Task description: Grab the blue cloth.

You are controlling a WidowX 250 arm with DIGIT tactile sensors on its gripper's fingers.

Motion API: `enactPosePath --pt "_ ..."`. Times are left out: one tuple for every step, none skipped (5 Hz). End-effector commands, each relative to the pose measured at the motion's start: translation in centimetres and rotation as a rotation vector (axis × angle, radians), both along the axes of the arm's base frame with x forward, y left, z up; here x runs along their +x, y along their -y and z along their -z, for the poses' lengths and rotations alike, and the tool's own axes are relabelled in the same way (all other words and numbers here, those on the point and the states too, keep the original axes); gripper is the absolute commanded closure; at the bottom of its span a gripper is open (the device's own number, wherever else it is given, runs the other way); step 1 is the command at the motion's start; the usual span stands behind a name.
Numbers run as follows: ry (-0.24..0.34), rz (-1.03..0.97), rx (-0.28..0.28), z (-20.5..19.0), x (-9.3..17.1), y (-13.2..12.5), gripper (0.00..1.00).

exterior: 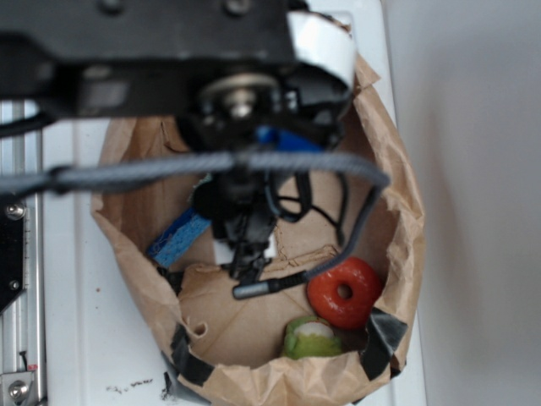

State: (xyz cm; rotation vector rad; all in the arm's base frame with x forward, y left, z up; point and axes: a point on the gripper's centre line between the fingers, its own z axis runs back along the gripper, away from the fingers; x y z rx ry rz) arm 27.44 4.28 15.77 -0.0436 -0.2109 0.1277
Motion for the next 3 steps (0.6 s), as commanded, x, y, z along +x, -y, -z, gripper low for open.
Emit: enactPosePath --pt "-0.029 0.029 0.058 3.8 2.1 -1.8 0.0" --pt "-0.071 0.026 0.054 5.7 2.2 -2.5 0.0" --pt "-0.145 0.025 0.033 7.7 1.8 -1.8 0.0"
